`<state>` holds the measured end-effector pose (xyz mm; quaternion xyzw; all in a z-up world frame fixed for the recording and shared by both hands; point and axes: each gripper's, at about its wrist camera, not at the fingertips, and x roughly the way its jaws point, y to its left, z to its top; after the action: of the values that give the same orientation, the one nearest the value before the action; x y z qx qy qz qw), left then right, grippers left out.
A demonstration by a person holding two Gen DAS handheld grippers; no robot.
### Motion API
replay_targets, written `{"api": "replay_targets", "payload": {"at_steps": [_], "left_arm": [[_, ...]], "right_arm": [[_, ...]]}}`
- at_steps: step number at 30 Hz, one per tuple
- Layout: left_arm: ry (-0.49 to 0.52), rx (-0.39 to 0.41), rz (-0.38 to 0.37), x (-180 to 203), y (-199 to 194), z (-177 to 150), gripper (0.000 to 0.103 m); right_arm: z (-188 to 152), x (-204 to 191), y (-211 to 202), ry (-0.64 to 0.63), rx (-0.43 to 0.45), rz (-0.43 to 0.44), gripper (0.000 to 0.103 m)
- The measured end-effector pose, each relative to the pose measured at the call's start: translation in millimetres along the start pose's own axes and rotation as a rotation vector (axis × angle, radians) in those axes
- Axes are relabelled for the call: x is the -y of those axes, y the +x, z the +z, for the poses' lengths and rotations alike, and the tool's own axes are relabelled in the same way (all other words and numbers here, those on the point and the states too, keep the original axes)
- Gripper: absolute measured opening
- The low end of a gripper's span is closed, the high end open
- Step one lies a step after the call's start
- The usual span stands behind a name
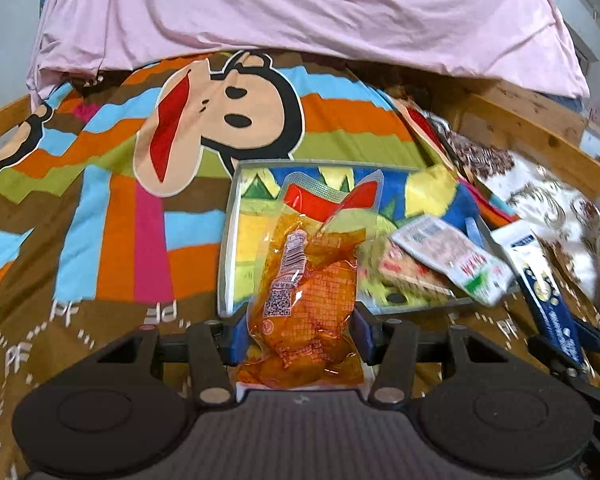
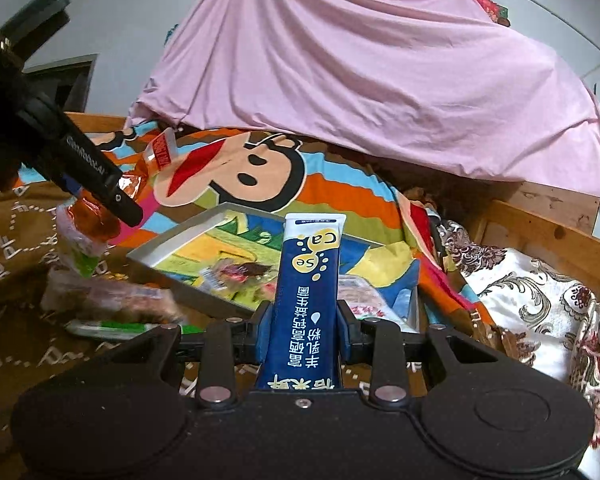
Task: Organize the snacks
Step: 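Carry chips bag with left tool and blue stick with right tool over tray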
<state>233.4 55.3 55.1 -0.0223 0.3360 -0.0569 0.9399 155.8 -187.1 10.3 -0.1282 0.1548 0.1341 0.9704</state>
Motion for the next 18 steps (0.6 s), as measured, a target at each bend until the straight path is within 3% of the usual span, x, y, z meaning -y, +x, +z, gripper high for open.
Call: {"api": "replay_targets", "payload": {"at_steps": [9,14,18], "left_arm": [[-0.035,0.129,-0.012,-16.7,45.9,15.6,0.055],[0.007,0.194,-0.013,-17.1,66.6,18.8,0.055],[-0.006,0.201,-0.036,-17.4,83.6,18.6,0.055]], "right_arm": [[27.5,-1.4,48.5,0.004,0.013,-0.048,0.034],[40.2,0.1,84.5,0.009,-0.021,-0.037,0.034],[47.6,4.4,113.2,0.026,-0.069,-0.023,0.034]]}}
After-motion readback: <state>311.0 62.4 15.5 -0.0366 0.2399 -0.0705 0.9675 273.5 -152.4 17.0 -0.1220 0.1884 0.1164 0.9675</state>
